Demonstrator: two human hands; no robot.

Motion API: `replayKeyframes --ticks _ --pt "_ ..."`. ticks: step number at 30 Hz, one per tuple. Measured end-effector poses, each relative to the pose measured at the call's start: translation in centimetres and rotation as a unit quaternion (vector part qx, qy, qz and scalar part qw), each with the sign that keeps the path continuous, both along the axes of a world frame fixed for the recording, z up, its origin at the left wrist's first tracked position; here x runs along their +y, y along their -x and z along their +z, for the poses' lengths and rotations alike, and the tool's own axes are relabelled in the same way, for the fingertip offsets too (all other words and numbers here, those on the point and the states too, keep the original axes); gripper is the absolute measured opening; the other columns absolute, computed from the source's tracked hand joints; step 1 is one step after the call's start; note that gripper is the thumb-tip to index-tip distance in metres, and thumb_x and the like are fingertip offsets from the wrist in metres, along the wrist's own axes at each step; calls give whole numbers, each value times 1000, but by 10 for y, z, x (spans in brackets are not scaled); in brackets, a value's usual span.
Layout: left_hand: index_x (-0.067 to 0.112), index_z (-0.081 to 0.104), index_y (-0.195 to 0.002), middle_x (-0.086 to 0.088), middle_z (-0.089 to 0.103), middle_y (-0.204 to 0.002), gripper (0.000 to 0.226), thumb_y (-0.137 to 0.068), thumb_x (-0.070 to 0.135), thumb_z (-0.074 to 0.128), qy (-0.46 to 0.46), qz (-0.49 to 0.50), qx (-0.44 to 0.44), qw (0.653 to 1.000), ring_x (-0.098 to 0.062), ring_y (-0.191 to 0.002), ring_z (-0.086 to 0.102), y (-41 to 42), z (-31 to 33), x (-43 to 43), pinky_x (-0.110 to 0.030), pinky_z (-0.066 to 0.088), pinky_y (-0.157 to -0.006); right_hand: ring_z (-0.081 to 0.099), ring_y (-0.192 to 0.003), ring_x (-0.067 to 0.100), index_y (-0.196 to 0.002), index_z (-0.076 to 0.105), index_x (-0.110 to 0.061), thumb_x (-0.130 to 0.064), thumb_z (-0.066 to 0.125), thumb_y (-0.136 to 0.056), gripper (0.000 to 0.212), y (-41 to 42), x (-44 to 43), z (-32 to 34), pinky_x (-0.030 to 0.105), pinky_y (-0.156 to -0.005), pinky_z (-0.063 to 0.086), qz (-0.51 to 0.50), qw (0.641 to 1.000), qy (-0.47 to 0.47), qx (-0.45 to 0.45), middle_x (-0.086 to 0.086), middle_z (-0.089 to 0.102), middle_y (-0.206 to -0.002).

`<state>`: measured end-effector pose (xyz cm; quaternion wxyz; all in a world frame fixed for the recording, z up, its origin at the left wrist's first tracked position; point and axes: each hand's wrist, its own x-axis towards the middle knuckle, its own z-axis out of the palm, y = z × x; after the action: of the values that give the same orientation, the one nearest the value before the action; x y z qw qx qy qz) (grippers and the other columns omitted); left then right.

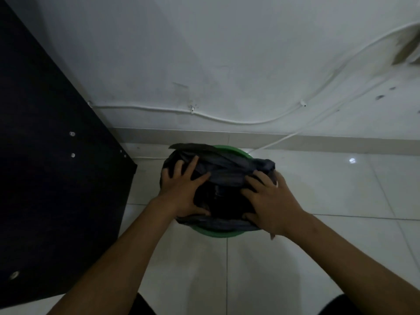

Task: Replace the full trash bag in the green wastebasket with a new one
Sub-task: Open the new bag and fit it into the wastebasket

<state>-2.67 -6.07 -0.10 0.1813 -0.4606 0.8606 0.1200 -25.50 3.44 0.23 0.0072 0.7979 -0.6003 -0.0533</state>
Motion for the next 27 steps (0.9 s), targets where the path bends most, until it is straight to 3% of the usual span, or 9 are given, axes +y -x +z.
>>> replayKeyframes --ticks 1,2,4,5,9,14,18,23,27 --pt "49 -7 -150 2 -34 -156 120 -58 89 57 -20 14 2 1000 -36 -145 -17 -3 -3 0 -63 -2 -111 44 -134 39 -127 63 -25 -66 53 -71 70 4 7 -1 66 -99 37 -26 999 -34 -21 14 52 -141" --pt "50 -14 -149 4 -37 -155 126 -52 92 55 -37 32 17 999 -35 -145 -19 -7 -6 0 -64 -1 -111 22 -146 38 -145 44 -31 -74 44 -76 81 9 12 -5 67 -107 25 -46 995 -69 -49 11 27 -159" --pt "51 -18 -146 6 -37 -155 134 -45 92 59 -82 63 61 993 -31 -145 -23 -14 -8 -3 -64 1 -113 -15 -149 29 -153 -5 -41 -83 41 -73 101 20 13 -12 60 -116 3 -86 974 -154 -140 -3 -21 -162" --pt "52 -19 -146 7 -36 -155 137 -45 89 65 -110 71 83 988 -29 -145 -24 -17 -6 -3 -63 1 -114 -21 -147 25 -150 -17 -44 -83 49 -70 110 23 12 -14 57 -118 0 -94 963 -178 -181 -8 -29 -159" --pt "56 -29 -139 8 -40 -153 152 -35 79 79 -139 43 115 983 -22 -143 -32 -27 0 4 -58 0 -115 -20 -148 21 -144 -27 -48 -81 69 -56 135 34 14 -18 58 -119 7 -89 944 -173 -266 -12 -31 -157" --pt "54 -34 -137 9 -51 -145 159 -28 83 78 -97 -8 98 990 -27 -140 -38 -30 -1 20 -61 -5 -112 -22 -148 28 -145 -28 -44 -88 65 -49 142 31 20 -19 64 -117 5 -67 959 -162 -225 -8 -35 -156" --pt "51 -25 -144 9 -49 -147 153 -31 87 72 -46 -35 115 992 -29 -142 -34 -32 1 28 -63 1 -112 -20 -147 35 -147 -25 -43 -92 59 -52 136 28 22 -16 64 -116 6 -40 971 -150 -182 -6 -38 -155" --pt "43 -2 -153 3 -30 -159 130 -51 80 69 19 -27 203 979 -32 -148 -14 -41 -19 18 -68 25 -108 -4 -151 32 -149 -19 -46 -87 53 -64 119 31 15 -23 60 -112 28 -72 962 -116 -236 -10 -28 -159" --pt "37 0 -154 3 -31 -158 133 -51 75 75 33 4 210 977 -29 -147 -15 -41 -32 12 -66 29 -107 13 -148 36 -149 -19 -44 -75 67 -64 125 28 6 -31 55 -107 38 -102 955 -77 -268 -6 -21 -161"
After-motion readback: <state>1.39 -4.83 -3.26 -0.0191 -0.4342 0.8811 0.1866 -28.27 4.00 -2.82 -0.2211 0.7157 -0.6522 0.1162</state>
